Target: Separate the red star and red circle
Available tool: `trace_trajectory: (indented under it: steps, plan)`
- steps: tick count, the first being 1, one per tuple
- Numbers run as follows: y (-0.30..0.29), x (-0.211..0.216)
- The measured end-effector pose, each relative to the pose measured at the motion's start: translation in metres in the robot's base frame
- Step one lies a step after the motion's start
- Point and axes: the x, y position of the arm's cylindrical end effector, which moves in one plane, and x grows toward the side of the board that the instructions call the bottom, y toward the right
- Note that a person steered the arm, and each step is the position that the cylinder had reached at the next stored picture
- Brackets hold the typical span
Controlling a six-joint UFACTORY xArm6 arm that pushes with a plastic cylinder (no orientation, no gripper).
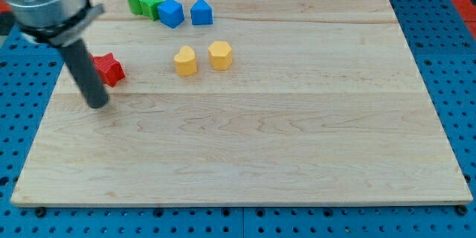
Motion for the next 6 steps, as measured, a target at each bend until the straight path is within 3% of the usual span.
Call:
trace_trajectory:
  steps: [1,2,4,6]
  plan:
    - [-0.027,-0.034]
    - [0.006,-0.047]
    - [-0.017,-0.097]
    - [-0.059,-0.096]
